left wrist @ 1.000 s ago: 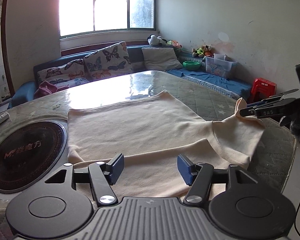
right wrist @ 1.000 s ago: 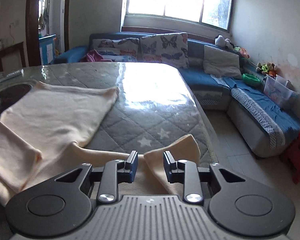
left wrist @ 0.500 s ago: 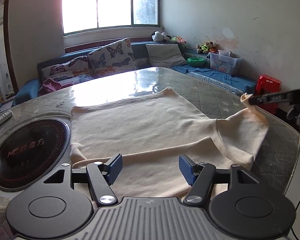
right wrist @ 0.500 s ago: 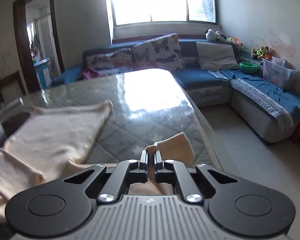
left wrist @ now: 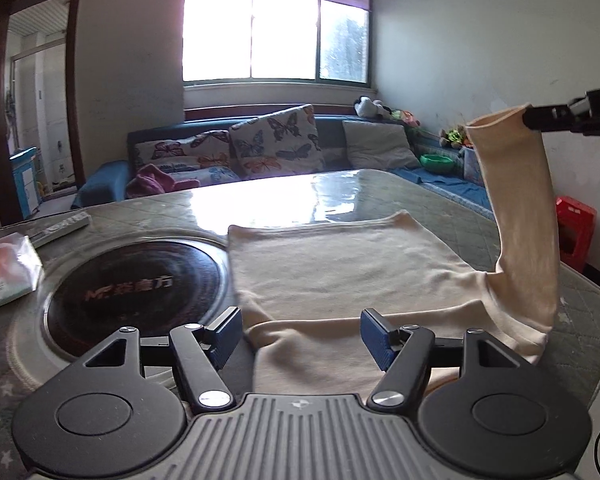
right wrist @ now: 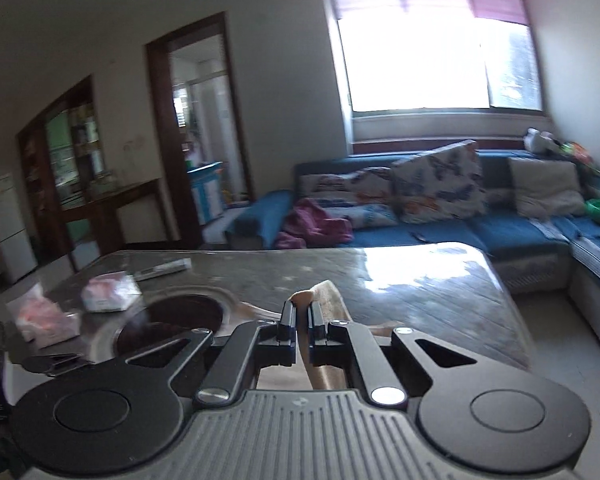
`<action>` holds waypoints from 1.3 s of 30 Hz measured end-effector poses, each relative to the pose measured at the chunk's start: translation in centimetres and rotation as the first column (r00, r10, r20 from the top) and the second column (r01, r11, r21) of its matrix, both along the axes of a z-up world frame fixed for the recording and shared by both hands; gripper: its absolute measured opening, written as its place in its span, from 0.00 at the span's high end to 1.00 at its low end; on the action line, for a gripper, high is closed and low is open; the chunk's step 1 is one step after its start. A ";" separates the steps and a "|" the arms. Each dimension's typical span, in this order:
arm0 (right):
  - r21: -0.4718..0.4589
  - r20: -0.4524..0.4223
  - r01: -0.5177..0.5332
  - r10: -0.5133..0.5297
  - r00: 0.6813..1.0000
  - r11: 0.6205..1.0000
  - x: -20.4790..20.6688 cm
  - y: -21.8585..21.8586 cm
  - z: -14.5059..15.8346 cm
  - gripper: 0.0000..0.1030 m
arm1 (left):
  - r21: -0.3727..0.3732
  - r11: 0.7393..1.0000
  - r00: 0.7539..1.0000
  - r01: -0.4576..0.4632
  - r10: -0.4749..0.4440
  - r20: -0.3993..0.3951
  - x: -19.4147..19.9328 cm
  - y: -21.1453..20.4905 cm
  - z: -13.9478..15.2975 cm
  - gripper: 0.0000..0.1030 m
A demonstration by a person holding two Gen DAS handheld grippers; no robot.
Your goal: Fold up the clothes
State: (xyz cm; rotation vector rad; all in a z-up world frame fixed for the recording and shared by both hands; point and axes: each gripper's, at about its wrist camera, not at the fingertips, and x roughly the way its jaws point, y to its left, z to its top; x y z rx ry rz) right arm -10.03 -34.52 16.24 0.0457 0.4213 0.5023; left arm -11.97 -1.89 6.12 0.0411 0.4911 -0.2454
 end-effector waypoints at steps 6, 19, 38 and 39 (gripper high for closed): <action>-0.039 -0.012 -0.168 0.167 0.986 0.985 0.4 6.9 0.1 0.96 | -0.032 0.999 0.999 -0.041 0.041 -0.006 -0.6 2.0 -0.5 0.33; -0.065 -0.098 -0.232 0.225 0.969 0.971 0.6 9.0 -2.2 0.79 | -0.022 0.999 0.999 -0.046 0.045 -0.022 -0.6 2.3 -1.0 0.34; -0.184 -0.274 -0.080 0.027 0.961 0.980 -1.1 0.6 -12.7 0.72 | 0.090 0.995 0.993 -0.029 0.039 -0.108 4.5 -1.5 -3.4 0.70; -0.183 -0.252 -0.077 0.029 0.967 0.980 -0.5 0.7 -12.3 0.72 | 0.088 0.996 0.993 -0.033 0.043 -0.111 4.5 -1.5 -3.4 0.71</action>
